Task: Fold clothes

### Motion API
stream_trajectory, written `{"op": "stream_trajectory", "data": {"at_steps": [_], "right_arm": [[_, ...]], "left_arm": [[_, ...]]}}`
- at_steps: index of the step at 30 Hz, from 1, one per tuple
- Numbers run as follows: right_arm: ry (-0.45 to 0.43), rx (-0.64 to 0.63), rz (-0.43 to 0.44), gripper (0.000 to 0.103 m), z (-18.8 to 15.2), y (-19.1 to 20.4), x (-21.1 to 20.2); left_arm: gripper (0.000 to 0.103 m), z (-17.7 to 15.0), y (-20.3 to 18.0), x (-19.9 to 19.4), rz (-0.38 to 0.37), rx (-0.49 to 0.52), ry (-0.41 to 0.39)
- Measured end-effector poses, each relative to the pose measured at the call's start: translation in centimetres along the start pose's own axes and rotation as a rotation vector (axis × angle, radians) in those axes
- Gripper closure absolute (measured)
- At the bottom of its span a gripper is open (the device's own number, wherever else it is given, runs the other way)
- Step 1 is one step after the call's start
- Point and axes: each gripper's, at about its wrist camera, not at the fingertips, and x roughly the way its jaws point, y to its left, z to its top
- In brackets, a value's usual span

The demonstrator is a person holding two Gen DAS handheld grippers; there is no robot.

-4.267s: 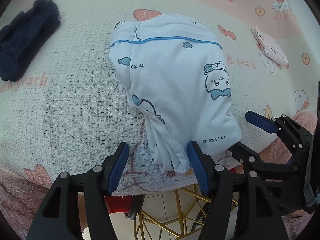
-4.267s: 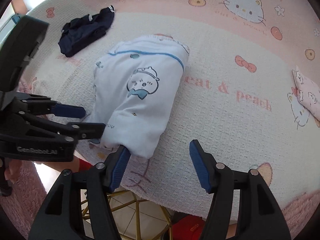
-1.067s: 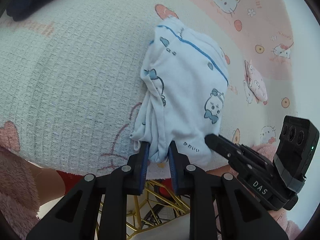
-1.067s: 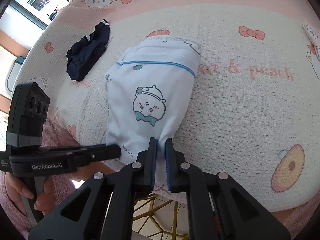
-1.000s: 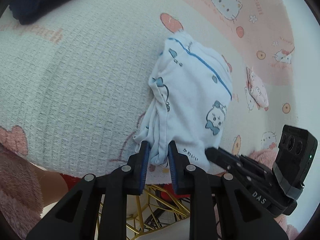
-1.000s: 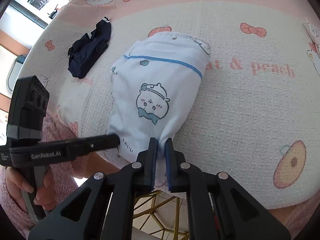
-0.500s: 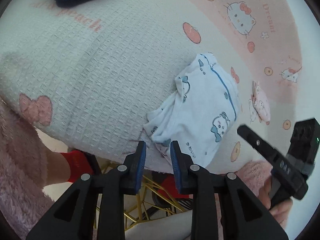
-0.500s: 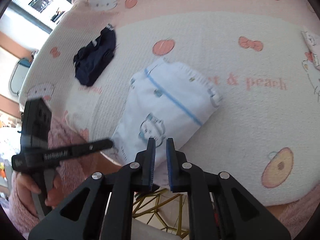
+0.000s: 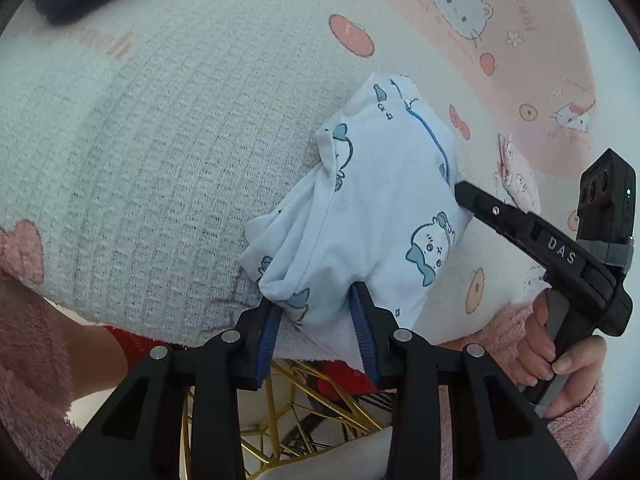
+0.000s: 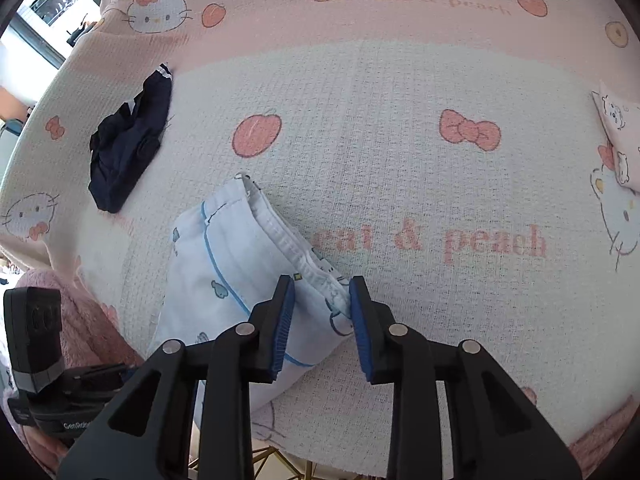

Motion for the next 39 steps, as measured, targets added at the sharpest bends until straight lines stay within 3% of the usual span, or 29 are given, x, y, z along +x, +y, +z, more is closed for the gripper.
{"op": "stream_trajectory", "data": {"at_steps": [7,12,17,19,22,24,26,28,30,32,36,37,39], "right_arm": [[0.103,0.047,0.074,0.075,-3.9,-0.7,-0.8],[0.194,-0.053,0.094,0.073,-7.2,2.1,-1.2],[0.083,-0.026,0.025,0.073,-6.4,1.7,-3.5],[0.027,-0.01,0.034,0.073,-5.6,1.4,-4.3],[0.014,-0.038,0.058,0.072,-4.7,2.5,-3.8],[0.036,-0.08,0.048,0.07,-4.7,3.3,-2.9],[0.058,-0.135,-0.03,0.07,-5.4,3.8,-1.6],[0.038,-0.146,-0.077,0.062,-6.4,3.3,-1.3],[0.022,-0.118,-0.085,0.062,-6.8,2.5,-1.5],[0.006,-0.077,-0.074,0.062,-7.0,1.7,-2.0],[-0.085,-0.038,-0.064,0.061,-6.9,-0.1,-4.0],[-0.101,-0.009,0.001,0.059,-6.9,-0.5,-4.3],[-0.091,0.054,0.134,0.058,-6.8,-1.1,-4.1]], "left_arm": [[0.07,1.7,0.8,-2.0,0.02,-0.013,-0.107],[0.069,2.7,1.7,-3.2,-0.009,-0.051,-0.167],[0.069,2.8,0.2,-4.5,0.002,0.04,-0.219],[0.069,2.6,-1.3,-4.1,-0.012,0.102,-0.205],[0.069,1.9,-3.2,-2.8,-0.022,0.191,-0.149],[0.069,1.4,-3.6,-2.0,0.03,0.229,-0.111],[0.069,1.3,-3.4,-0.9,0.1,0.245,-0.071],[0.069,1.5,-2.4,-1.0,0.077,0.206,-0.061],[0.069,1.7,-1.6,-1.7,0.118,0.182,-0.081],[0.069,2.0,-0.5,-2.2,0.254,0.145,-0.117],[0.067,2.8,3.6,-2.9,-0.074,-0.093,-0.086],[0.065,2.8,3.7,-2.9,-0.109,-0.099,-0.083],[0.061,2.6,3.2,-2.7,-0.097,-0.068,-0.075]]}}
